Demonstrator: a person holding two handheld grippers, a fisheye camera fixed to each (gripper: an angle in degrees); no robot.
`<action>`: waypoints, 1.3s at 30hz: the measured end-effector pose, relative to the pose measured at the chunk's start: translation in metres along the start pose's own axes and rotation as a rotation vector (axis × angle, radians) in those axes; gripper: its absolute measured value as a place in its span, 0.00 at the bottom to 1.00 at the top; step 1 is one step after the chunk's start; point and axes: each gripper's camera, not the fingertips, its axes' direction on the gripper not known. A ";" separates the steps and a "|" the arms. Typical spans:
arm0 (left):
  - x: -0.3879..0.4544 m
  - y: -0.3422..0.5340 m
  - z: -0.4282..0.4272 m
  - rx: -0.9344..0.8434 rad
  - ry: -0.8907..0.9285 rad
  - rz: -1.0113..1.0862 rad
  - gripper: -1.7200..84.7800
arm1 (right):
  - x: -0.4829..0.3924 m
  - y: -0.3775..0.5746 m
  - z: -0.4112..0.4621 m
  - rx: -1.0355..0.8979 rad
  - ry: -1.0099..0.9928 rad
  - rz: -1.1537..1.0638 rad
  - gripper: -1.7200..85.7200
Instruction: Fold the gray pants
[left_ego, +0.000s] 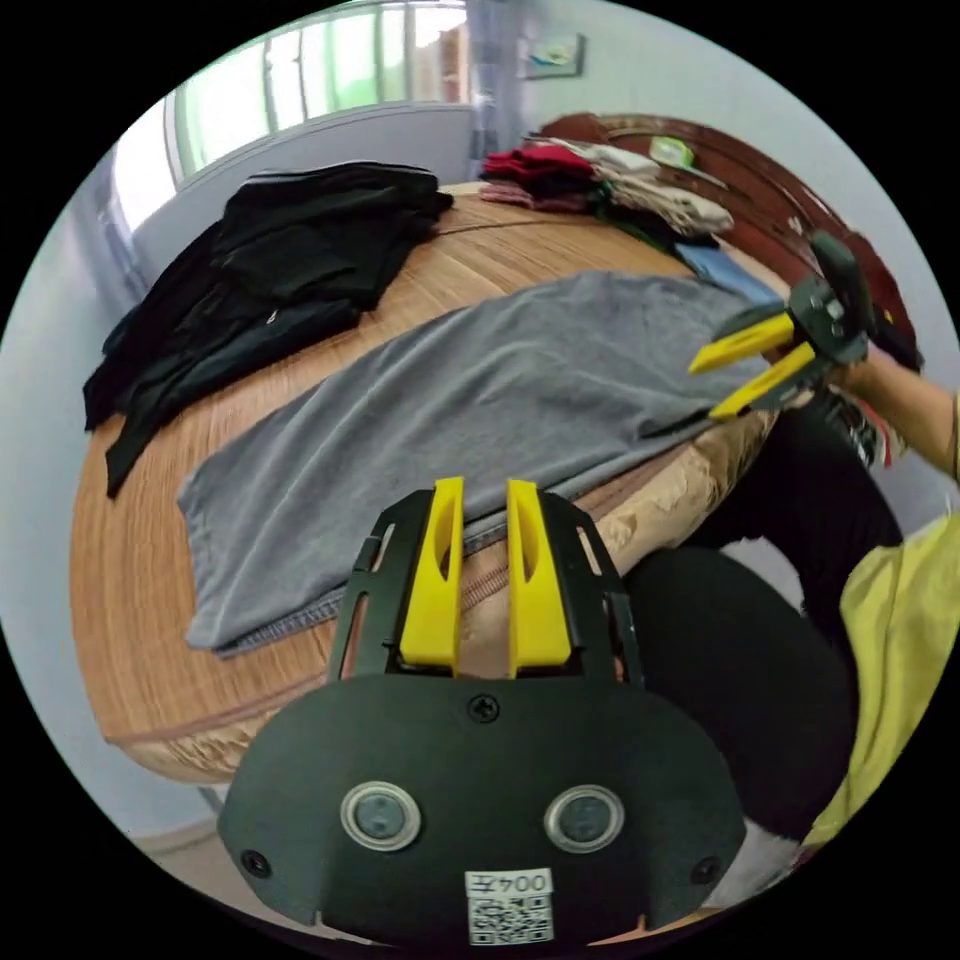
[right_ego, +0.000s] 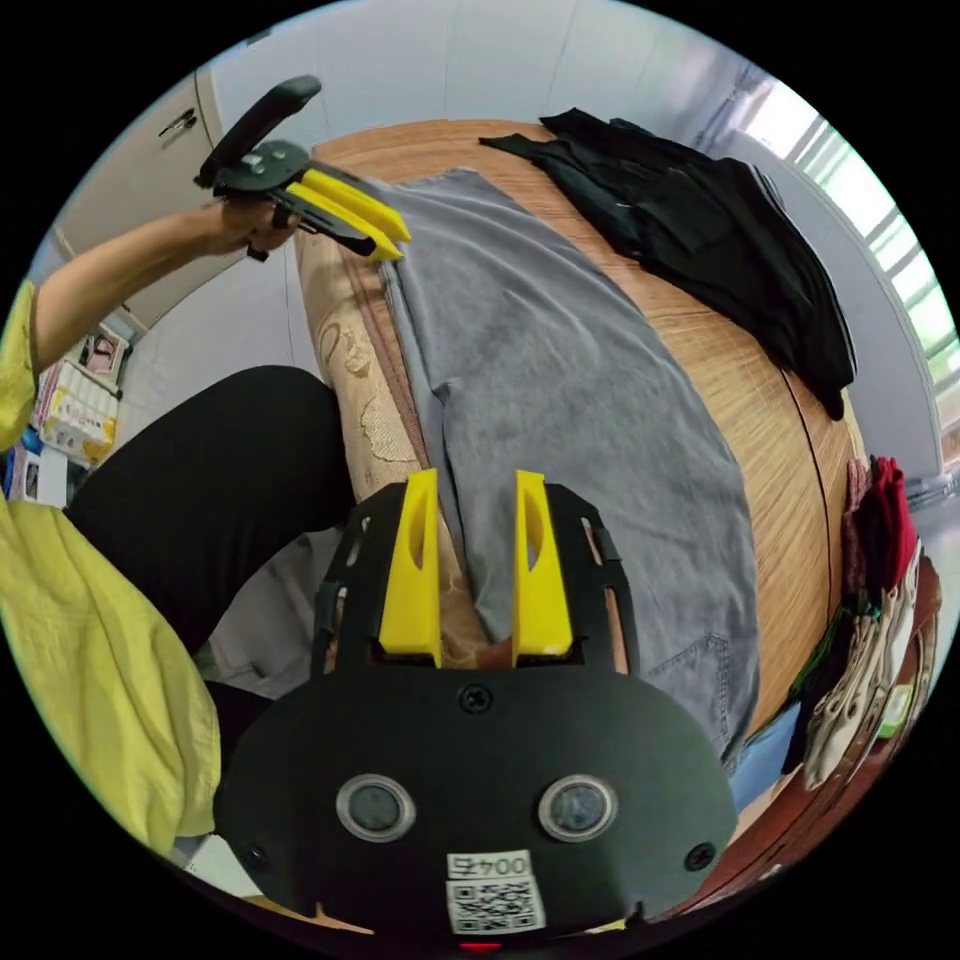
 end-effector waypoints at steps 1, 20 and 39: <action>0.011 -0.005 0.008 -0.036 -0.007 0.053 0.10 | -0.005 0.000 0.005 -0.028 0.018 -0.025 0.15; 0.105 -0.044 0.075 -0.185 -0.047 0.339 0.11 | 0.081 0.027 -0.073 0.046 -0.223 0.209 0.01; 0.077 -0.022 0.084 -0.298 -0.078 0.414 0.11 | 0.092 0.033 -0.151 -0.109 -0.224 0.124 0.13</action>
